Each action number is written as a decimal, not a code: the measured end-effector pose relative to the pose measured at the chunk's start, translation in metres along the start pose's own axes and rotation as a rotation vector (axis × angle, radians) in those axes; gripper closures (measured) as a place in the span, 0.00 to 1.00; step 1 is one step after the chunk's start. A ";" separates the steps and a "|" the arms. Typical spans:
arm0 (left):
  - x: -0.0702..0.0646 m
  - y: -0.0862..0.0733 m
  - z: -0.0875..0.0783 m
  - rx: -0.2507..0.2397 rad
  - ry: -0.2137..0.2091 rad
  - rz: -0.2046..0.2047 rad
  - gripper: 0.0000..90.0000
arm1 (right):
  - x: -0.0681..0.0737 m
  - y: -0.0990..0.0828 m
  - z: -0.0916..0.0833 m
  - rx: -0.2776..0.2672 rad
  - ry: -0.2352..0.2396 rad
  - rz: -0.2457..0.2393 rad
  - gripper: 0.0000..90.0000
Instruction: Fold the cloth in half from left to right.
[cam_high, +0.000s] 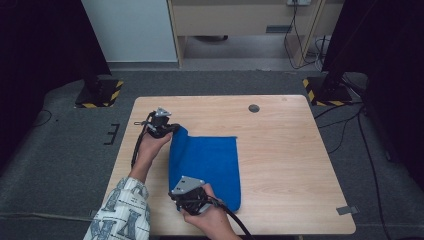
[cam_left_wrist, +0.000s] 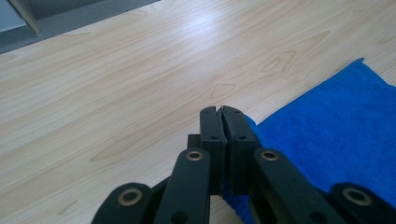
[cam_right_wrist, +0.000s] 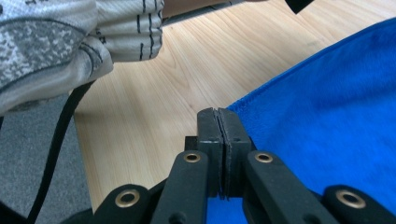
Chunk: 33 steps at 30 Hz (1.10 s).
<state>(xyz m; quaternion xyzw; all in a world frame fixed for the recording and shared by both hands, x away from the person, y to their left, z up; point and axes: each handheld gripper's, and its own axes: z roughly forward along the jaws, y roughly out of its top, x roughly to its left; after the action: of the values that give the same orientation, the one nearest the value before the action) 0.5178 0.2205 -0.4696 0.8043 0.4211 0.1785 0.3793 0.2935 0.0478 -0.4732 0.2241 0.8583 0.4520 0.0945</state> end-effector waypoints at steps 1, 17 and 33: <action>-0.002 0.001 0.002 0.003 -0.003 0.004 0.98 | -0.002 -0.003 -0.003 0.003 -0.003 0.003 0.99; -0.040 0.015 0.026 -0.006 -0.060 0.017 0.98 | -0.011 -0.032 -0.031 0.028 -0.047 0.014 0.99; -0.063 0.021 0.045 0.022 -0.088 0.044 0.98 | -0.017 -0.049 -0.042 0.029 -0.055 0.051 0.99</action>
<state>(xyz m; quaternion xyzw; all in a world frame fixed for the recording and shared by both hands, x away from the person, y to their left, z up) 0.5200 0.1416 -0.4808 0.8244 0.3884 0.1467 0.3846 0.2785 -0.0149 -0.4902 0.2595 0.8559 0.4353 0.1034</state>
